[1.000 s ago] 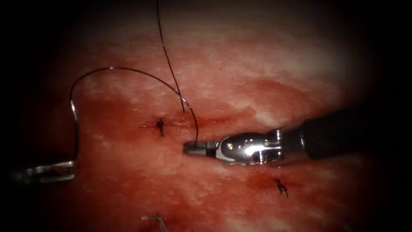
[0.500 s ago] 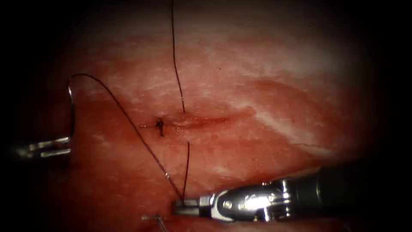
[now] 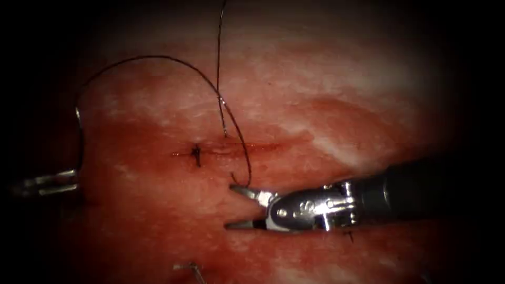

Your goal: Wound Closure

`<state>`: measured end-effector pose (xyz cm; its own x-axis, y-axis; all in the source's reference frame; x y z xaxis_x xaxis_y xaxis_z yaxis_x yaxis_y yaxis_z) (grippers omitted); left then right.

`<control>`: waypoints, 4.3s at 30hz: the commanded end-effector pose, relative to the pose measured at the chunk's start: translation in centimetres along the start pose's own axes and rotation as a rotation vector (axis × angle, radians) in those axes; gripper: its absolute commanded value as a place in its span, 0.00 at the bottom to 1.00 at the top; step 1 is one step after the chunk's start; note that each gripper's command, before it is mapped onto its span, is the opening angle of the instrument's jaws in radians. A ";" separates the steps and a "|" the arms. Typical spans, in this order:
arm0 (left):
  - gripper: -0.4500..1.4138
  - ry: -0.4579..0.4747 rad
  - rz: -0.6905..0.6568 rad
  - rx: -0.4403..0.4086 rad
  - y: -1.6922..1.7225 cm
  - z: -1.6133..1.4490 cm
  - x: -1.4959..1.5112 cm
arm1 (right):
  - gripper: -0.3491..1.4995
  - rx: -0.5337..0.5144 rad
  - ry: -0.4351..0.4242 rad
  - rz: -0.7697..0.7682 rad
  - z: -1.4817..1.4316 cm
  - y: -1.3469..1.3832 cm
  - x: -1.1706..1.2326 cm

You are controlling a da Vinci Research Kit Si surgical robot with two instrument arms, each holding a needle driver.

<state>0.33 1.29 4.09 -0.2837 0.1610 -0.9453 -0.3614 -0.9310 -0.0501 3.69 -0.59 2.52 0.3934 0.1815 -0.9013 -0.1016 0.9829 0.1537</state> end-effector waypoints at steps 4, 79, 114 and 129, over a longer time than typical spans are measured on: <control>0.00 0.003 -0.003 0.000 0.01 0.05 -0.09 | 0.79 0.028 0.010 -0.014 0.08 -0.08 -0.15; 0.00 -0.010 -0.056 0.057 -0.25 -0.09 -0.89 | 0.83 -0.021 -0.005 -0.046 -0.44 -0.54 0.66; 0.00 -0.021 -0.092 0.100 -0.46 -0.22 -1.16 | 0.85 -0.046 -0.022 -0.044 0.06 0.18 -0.47; 0.00 -0.016 -0.099 0.102 -0.44 -0.14 -1.24 | 0.80 -0.032 -0.031 -0.062 0.48 0.14 -0.67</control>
<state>1.01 1.53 5.18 -0.2559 0.2541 -0.9327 -0.4784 -0.8717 -0.1063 3.83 -0.51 3.30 0.4273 0.1204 -0.8960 -0.1048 0.9910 0.0832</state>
